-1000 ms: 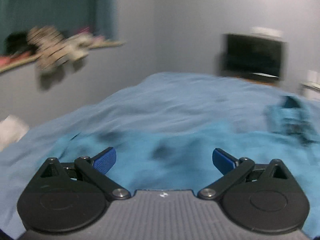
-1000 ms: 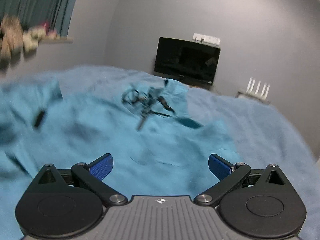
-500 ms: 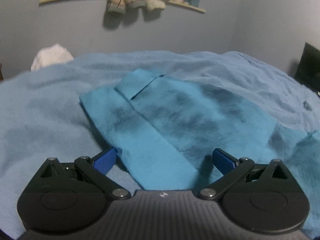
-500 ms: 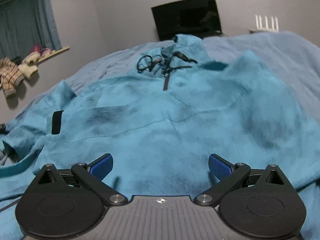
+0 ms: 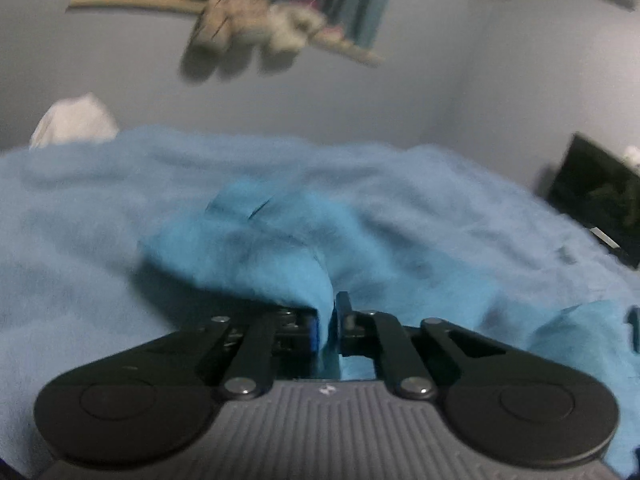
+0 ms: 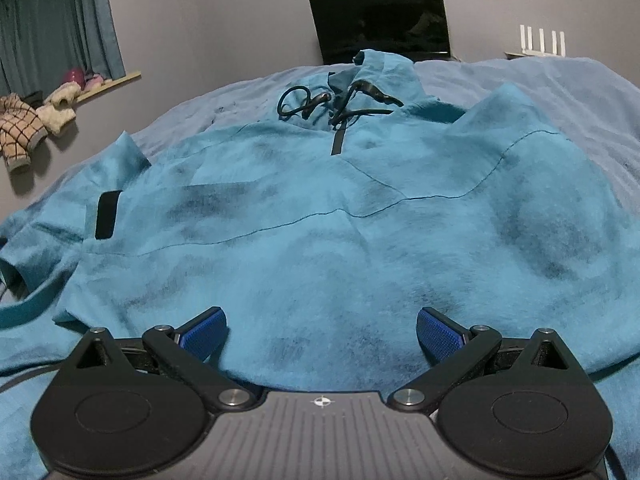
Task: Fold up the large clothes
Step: 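Fold the held side over the jacket front toward the first fold, open left tool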
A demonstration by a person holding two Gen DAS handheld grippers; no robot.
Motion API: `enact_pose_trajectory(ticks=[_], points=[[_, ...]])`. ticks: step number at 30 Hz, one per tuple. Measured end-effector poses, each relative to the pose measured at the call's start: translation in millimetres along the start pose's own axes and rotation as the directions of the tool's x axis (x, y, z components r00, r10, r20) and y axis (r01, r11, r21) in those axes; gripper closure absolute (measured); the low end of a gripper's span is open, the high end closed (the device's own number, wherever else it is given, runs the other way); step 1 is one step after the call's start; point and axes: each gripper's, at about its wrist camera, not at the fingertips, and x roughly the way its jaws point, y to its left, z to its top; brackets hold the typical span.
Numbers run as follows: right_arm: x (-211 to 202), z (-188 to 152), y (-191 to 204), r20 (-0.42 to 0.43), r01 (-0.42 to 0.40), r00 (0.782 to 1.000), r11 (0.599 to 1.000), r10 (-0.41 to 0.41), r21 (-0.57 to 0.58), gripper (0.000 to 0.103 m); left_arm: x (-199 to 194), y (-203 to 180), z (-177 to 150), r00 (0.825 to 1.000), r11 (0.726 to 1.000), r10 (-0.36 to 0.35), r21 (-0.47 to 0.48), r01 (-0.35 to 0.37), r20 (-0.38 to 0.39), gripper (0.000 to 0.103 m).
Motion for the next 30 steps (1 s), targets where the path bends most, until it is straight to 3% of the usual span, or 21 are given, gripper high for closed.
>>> enact_pose_trajectory(ticks=[5,8,12,15,19,22,27,30], points=[[-0.1,-0.3,3.6,0.0,0.009,1.0,0.999,-0.009,-0.033,0.0,-48.0,-37.3,13.9,0.977,0.983,-0.186,0.035,0.183,0.108,0.102],[-1.3,-0.9,3.2,0.003,0.01,1.0,0.999,-0.01,-0.042,0.0,-76.0,-69.7,15.4,0.942,0.951,-0.298,0.136,0.279,0.151,0.102],[-2.6,-1.6,2.9,0.007,0.011,1.0,0.999,-0.01,-0.047,0.0,-107.3,-102.8,11.8,0.878,0.886,-0.458,0.154,0.437,0.141,0.103],[-3.0,-2.1,3.2,0.009,0.012,1.0,0.998,-0.012,-0.056,0.0,-134.3,-135.7,-0.5,0.819,0.817,-0.563,0.227,0.53,0.111,0.103],[-2.3,-2.1,2.6,0.008,0.013,1.0,0.998,-0.013,-0.06,0.0,-160.0,-180.8,-28.6,0.729,0.701,-0.684,0.29,0.651,0.018,0.103],[-2.1,-2.4,2.8,0.008,0.014,1.0,0.998,-0.013,-0.061,0.0,-174.9,-215.7,-57.4,0.696,0.635,-0.717,0.367,0.68,-0.05,0.103],[-0.8,-3.9,4.6,0.002,0.019,1.0,0.997,-0.018,-0.073,0.0,-186.7,-264.2,-112.2,0.621,0.525,-0.759,0.38,0.762,-0.195,0.103],[-0.4,-4.6,4.9,0.0,0.019,1.0,0.997,-0.019,-0.075,0.0,-188.0,-285.5,-143.5,0.541,0.438,-0.785,0.348,0.829,-0.302,0.103]])
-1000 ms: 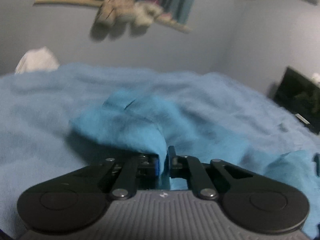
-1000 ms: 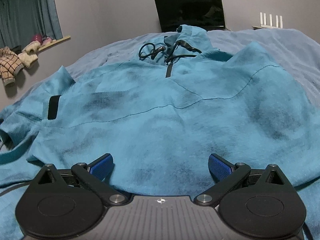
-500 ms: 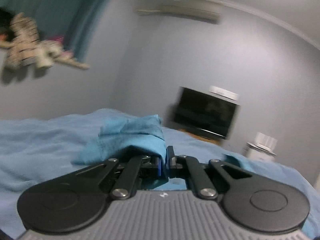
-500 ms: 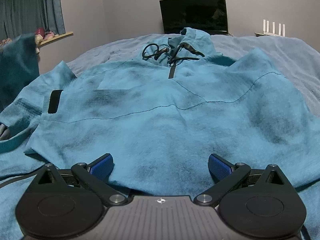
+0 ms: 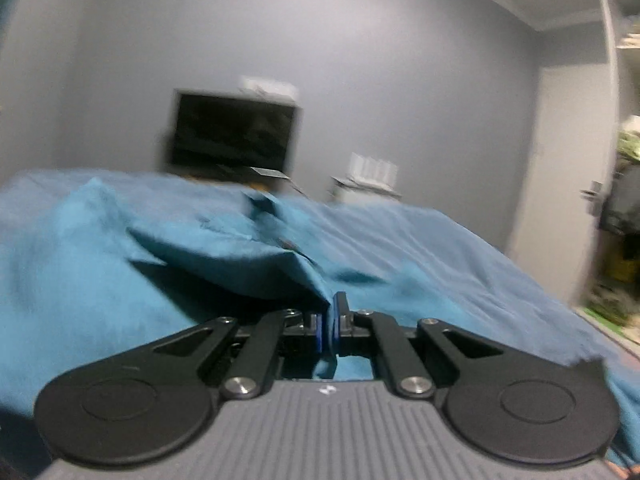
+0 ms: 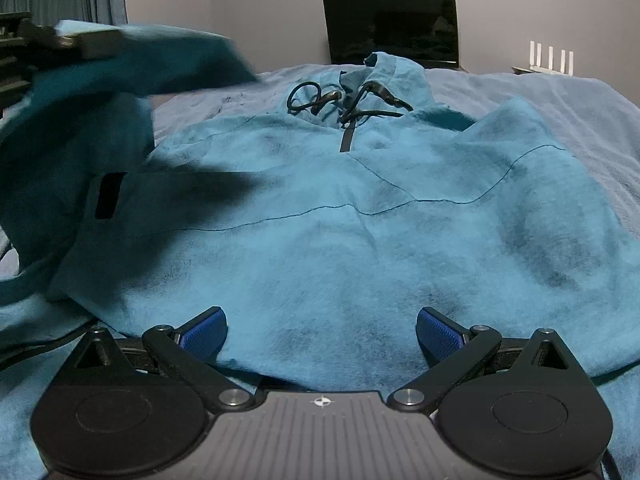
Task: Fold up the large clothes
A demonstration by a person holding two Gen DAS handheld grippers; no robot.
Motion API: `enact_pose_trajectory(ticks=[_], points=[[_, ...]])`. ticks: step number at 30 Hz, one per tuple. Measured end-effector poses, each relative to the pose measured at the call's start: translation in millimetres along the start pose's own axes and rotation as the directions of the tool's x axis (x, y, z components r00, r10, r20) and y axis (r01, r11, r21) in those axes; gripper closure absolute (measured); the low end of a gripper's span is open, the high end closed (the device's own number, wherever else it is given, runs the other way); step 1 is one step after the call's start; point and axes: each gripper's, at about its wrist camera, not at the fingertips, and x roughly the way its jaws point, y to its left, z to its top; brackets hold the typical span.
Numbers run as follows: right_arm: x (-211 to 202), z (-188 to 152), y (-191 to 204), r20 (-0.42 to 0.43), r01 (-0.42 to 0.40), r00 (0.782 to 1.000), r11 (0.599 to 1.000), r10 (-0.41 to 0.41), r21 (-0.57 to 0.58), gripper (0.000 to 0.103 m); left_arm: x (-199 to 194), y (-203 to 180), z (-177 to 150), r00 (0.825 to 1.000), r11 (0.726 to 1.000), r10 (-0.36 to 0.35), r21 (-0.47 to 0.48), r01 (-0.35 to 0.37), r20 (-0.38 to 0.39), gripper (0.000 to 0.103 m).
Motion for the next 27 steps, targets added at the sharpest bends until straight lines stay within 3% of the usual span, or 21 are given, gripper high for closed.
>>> enact_pose_trajectory(ticks=[2,3,5,6,7,9,11,14,17,19,21,24,27], points=[[0.9,-0.5,0.6,-0.003,0.0,1.0,1.0,0.0,-0.004,0.0,8.9,-13.8,-13.3,0.998,0.999,-0.048,-0.002,0.048,-0.038,0.102],[1.1,-0.8,0.8,-0.004,0.0,1.0,1.0,0.0,-0.006,0.0,12.2,-17.6,-19.9,0.996,0.998,-0.062,-0.016,0.061,-0.059,0.096],[1.6,-0.7,0.6,-0.006,0.0,1.0,1.0,0.0,-0.006,0.0,14.0,-21.1,-25.0,0.992,0.997,-0.083,-0.019,0.081,-0.097,0.062],[1.8,-0.7,0.5,-0.009,0.0,1.0,1.0,0.0,-0.005,0.001,10.5,-22.4,-25.3,0.993,0.997,-0.073,-0.011,0.072,-0.093,0.027],[2.0,-0.4,0.4,-0.011,0.0,1.0,1.0,0.0,-0.003,0.001,4.1,-17.4,-23.9,0.996,0.998,-0.054,-0.012,0.054,-0.075,0.01],[1.6,-0.2,-0.2,-0.01,-0.001,1.0,1.0,0.001,-0.002,0.001,-12.9,-16.0,-21.4,0.997,0.998,-0.057,-0.011,0.056,-0.043,0.009],[0.4,-0.3,-0.5,-0.008,0.001,1.0,1.0,-0.001,0.002,0.001,-25.9,-14.8,-11.8,0.997,0.999,-0.037,-0.004,0.037,-0.066,0.009],[-1.2,0.1,-2.9,-0.002,0.003,1.0,1.0,-0.003,0.014,0.001,-49.1,12.9,-1.1,0.989,0.992,0.115,-0.035,-0.119,-0.097,0.009],[-4.0,0.0,-6.2,0.007,0.012,1.0,1.0,-0.013,0.026,0.0,-58.9,48.3,-4.6,0.948,0.941,0.276,-0.159,-0.3,-0.156,0.009],[-7.2,0.8,-9.0,0.024,0.018,1.0,0.999,-0.019,0.036,0.0,-64.0,71.8,-9.4,0.908,0.883,0.371,-0.229,-0.409,-0.194,0.009],[-17.0,1.1,-9.5,0.066,0.04,0.997,0.998,-0.042,0.044,0.001,-63.4,90.9,-13.9,0.881,0.846,0.42,-0.257,-0.467,-0.218,0.009],[-40.3,2.3,-3.5,0.147,0.068,0.986,0.997,-0.073,0.042,0.001,-52.3,110.4,-22.8,0.852,0.824,0.468,-0.232,-0.517,-0.236,0.009],[-57.6,10.3,11.3,0.201,0.034,0.979,0.999,-0.031,-0.011,0.001,-45.1,118.5,-30.4,0.846,0.834,0.468,-0.191,-0.519,-0.254,0.009]])
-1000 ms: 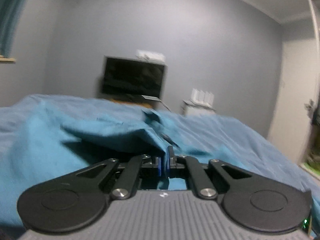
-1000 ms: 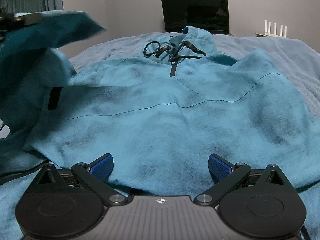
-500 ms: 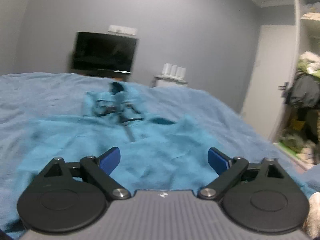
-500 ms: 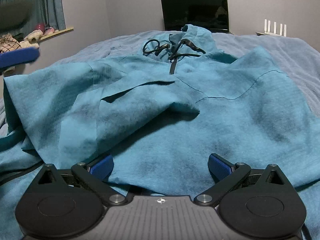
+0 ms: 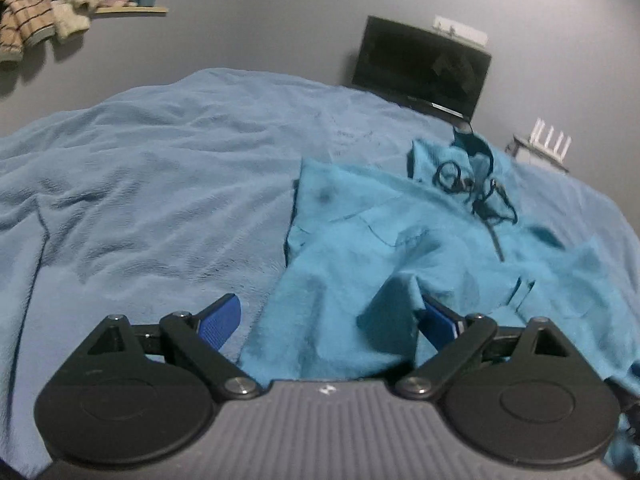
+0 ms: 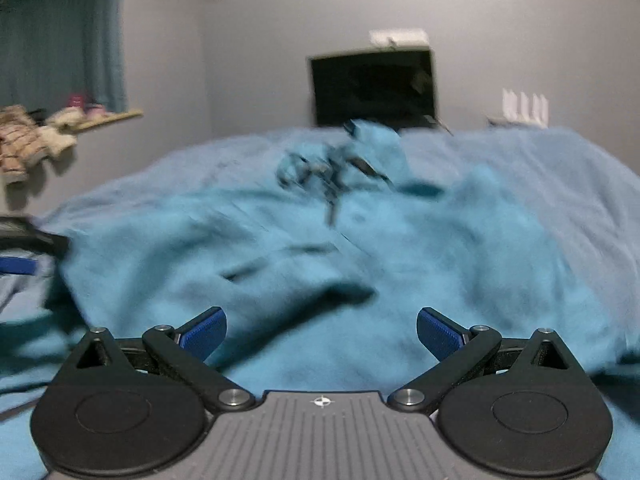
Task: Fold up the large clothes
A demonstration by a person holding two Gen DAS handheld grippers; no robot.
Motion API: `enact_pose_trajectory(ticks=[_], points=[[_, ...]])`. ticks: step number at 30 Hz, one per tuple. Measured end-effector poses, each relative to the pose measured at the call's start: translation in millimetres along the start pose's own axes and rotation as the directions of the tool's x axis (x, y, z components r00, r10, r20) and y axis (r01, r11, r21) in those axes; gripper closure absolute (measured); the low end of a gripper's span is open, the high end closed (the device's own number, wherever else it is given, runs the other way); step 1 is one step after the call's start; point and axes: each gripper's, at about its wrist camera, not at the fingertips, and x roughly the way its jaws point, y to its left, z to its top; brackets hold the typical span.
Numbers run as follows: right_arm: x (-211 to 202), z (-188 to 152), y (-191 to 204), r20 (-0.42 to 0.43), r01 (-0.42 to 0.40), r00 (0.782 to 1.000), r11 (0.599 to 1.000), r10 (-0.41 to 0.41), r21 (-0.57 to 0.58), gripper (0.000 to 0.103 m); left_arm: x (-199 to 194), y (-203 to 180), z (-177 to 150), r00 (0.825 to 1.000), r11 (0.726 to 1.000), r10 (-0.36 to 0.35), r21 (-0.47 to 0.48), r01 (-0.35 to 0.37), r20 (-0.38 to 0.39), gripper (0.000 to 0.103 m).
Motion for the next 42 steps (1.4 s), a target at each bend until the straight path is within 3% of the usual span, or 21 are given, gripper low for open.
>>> enact_pose_trajectory(ticks=[3,5,9,12,15,16,18,22,26,27,29,32,34,35,37,39,41,42], points=[[3.9,13.8,31.2,-0.034,-0.046,0.999,0.991,0.042,-0.125,0.001,6.7,-2.9,-2.4,1.0,0.999,-0.009,0.042,0.008,0.007,0.009],[13.3,20.1,57.0,-0.078,-0.069,0.996,0.97,0.052,-0.235,0.009,0.8,-3.2,-3.6,0.999,0.998,-0.028,0.059,0.027,0.016,0.009],[40.7,28.2,99.6,-0.147,-0.088,0.989,0.928,0.037,-0.362,0.016,1.4,0.2,-3.2,0.998,0.997,-0.054,0.048,0.053,0.023,0.009],[65.0,28.3,117.6,-0.216,-0.058,0.976,0.917,-0.032,-0.395,0.03,2.6,2.5,-1.6,0.997,0.997,-0.069,0.034,0.068,0.031,0.009],[81.9,21.8,120.8,-0.276,-0.009,0.954,0.905,-0.12,-0.426,0.061,-3.0,1.6,-0.3,0.994,0.996,-0.083,0.044,0.08,0.069,0.009],[80.9,20.1,115.4,-0.282,-0.016,0.953,0.91,-0.111,-0.414,0.081,-5.6,0.9,0.4,0.992,0.995,-0.093,0.048,0.089,0.087,0.009],[75.9,24.3,101.8,-0.242,0.006,0.965,0.928,-0.103,-0.374,0.089,-11.8,-0.4,1.9,0.986,0.994,-0.107,0.049,0.101,0.132,0.009],[49.1,37.6,53.0,-0.132,0.099,0.982,0.968,-0.132,-0.231,0.093,-19.1,0.2,5.4,0.977,0.993,-0.117,0.029,0.114,0.178,0.009],[21.2,44.6,-10.4,-0.047,0.206,0.977,0.977,-0.208,-0.049,0.094,-3.0,-1.4,3.3,0.994,0.997,-0.074,0.032,0.072,0.078,0.009],[15.4,41.8,-23.5,-0.042,0.223,0.974,0.975,-0.223,-0.01,0.093,2.8,-2.3,2.1,0.997,0.997,-0.063,0.036,0.062,0.043,0.009],[12.2,31.4,-48.3,-0.065,0.25,0.967,0.966,-0.246,0.07,0.079,12.3,-4.9,-0.9,0.999,0.998,-0.046,0.049,0.046,-0.016,0.009],[20.0,11.5,-78.8,-0.159,0.269,0.957,0.948,-0.242,0.172,0.07,17.7,-7.3,-5.2,0.999,0.997,-0.037,0.063,0.04,-0.039,0.009],[22.3,3.5,-97.2,-0.176,0.226,0.968,0.93,-0.18,0.291,0.062,17.1,-9.8,-6.6,0.999,0.996,-0.037,0.078,0.04,-0.037,0.009],[21.3,1.3,-103.4,-0.164,0.202,0.974,0.92,-0.154,0.337,0.052,16.6,-11.0,-7.4,0.999,0.995,-0.039,0.086,0.042,-0.036,0.009],[18.3,0.1,-112.7,-0.112,0.163,0.985,0.9,-0.129,0.404,0.043,16.8,-14.2,-9.2,0.998,0.994,-0.042,0.104,0.046,-0.037,0.009],[14.4,-0.1,-117.9,-0.073,0.134,0.991,0.9,-0.114,0.416,0.048,19.4,-17.1,-10.6,0.998,0.992,-0.038,0.121,0.044,-0.051,0.009],[15.2,-0.5,-120.4,-0.088,0.106,0.993,0.915,-0.077,0.388,0.094,23.7,-19.1,-11.9,0.997,0.99,-0.026,0.136,0.036,-0.075,0.009],[17.6,1.9,-119.4,-0.089,0.115,0.992,0.924,-0.089,0.364,0.094,25.3,-20.1,-12.9,0.996,0.989,-0.022,0.143,0.034,-0.082,0.009]])
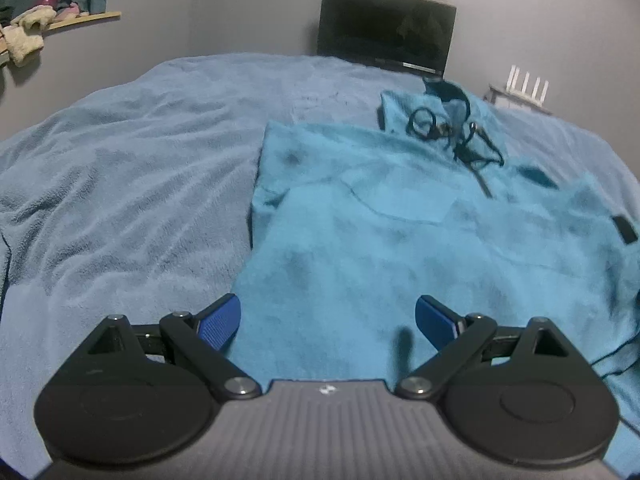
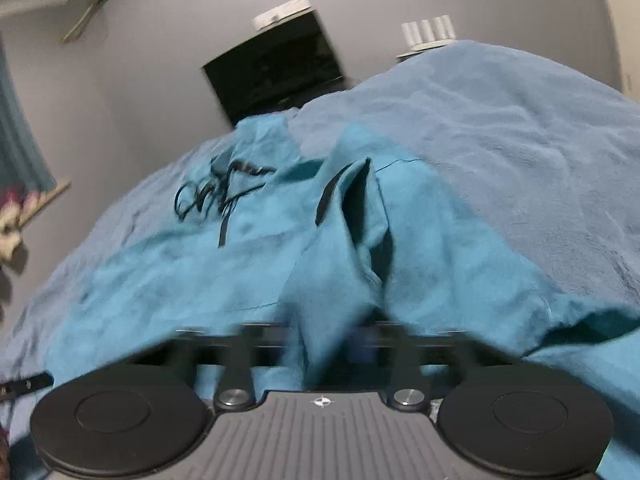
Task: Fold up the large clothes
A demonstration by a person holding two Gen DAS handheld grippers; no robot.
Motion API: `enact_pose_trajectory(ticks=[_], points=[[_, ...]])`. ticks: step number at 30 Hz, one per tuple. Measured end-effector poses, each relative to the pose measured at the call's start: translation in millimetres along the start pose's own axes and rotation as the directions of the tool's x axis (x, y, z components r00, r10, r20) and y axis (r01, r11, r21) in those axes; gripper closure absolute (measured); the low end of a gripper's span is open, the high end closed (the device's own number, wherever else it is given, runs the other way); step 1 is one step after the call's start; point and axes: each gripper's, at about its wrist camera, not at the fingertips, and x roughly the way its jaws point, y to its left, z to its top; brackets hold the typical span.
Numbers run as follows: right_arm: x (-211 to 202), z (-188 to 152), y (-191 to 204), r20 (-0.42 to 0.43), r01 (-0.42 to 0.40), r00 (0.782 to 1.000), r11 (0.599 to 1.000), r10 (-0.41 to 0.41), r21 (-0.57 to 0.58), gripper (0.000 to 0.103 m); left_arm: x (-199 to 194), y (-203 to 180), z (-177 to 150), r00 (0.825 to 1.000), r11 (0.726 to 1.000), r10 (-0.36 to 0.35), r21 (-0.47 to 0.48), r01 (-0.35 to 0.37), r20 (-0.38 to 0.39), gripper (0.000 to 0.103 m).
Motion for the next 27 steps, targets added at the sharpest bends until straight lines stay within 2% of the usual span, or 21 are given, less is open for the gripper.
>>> enact_pose_trajectory(ticks=[3,5,6,7,8,9,11,14,16,19,22,25,27], points=[[-9.8,2.6,3.7,0.073,0.071,0.995,0.997,-0.069,-0.019,0.094,1.3,-3.1,-0.7,1.0,1.0,-0.001,0.015,0.001,-0.003,0.009],[-9.4,2.0,2.8,0.063,0.129,0.99,0.991,-0.127,-0.019,0.093,1.4,-3.5,-1.7,1.0,1.0,-0.004,0.023,0.004,-0.004,0.009],[-5.1,-0.1,3.4,0.032,0.149,0.988,0.989,-0.149,-0.014,0.092,1.7,-3.8,-1.8,1.0,1.0,-0.002,0.026,0.003,-0.005,0.009],[-0.6,-1.0,0.8,-0.009,0.163,0.987,0.987,-0.163,-0.004,0.085,1.8,-3.9,-1.8,1.0,1.0,0.0,0.029,0.0,-0.005,0.009],[3.8,-1.9,-1.7,-0.042,0.187,0.982,0.982,-0.186,0.009,0.068,0.9,-4.2,-1.6,1.0,1.0,0.0,0.031,0.0,0.002,0.009],[3.8,-1.8,-2.4,-0.036,0.203,0.979,0.979,-0.203,0.018,0.062,-0.9,-4.8,-1.2,1.0,0.999,-0.005,0.035,0.004,0.016,0.009],[-7.4,0.6,5.6,0.064,0.234,0.97,0.972,-0.233,-0.002,0.046,-8.1,-8.4,0.0,0.998,0.998,-0.028,0.051,0.025,0.063,0.009],[-22.2,3.3,30.0,0.199,0.225,0.959,0.968,-0.2,-0.114,0.043,-19.1,-19.5,1.2,0.987,0.991,-0.1,0.101,0.087,0.128,0.009],[-24.7,1.4,49.2,0.229,0.183,0.964,0.96,-0.132,-0.213,0.042,-21.8,-30.3,0.0,0.977,0.978,-0.171,0.146,0.152,0.131,0.009],[-12.3,-6.3,73.8,0.168,0.105,0.985,0.929,-0.048,-0.355,0.04,-18.0,-47.0,-5.1,0.967,0.951,-0.242,0.219,0.22,0.079,0.009],[13.7,-15.2,88.8,0.05,0.023,0.999,0.903,-0.002,-0.429,0.04,-5.2,-65.8,-14.0,0.976,0.928,-0.217,0.309,0.206,0.001,0.009],[36.0,-22.3,88.2,-0.046,0.021,0.998,0.892,-0.047,-0.452,0.04,11.8,-77.9,-24.8,0.982,0.911,-0.168,0.367,0.189,-0.088,0.009],[47.2,-26.6,82.9,-0.059,0.105,0.987,0.884,-0.147,-0.455,0.04,20.3,-80.6,-27.7,0.983,0.91,-0.131,0.378,0.17,-0.125,0.009]])
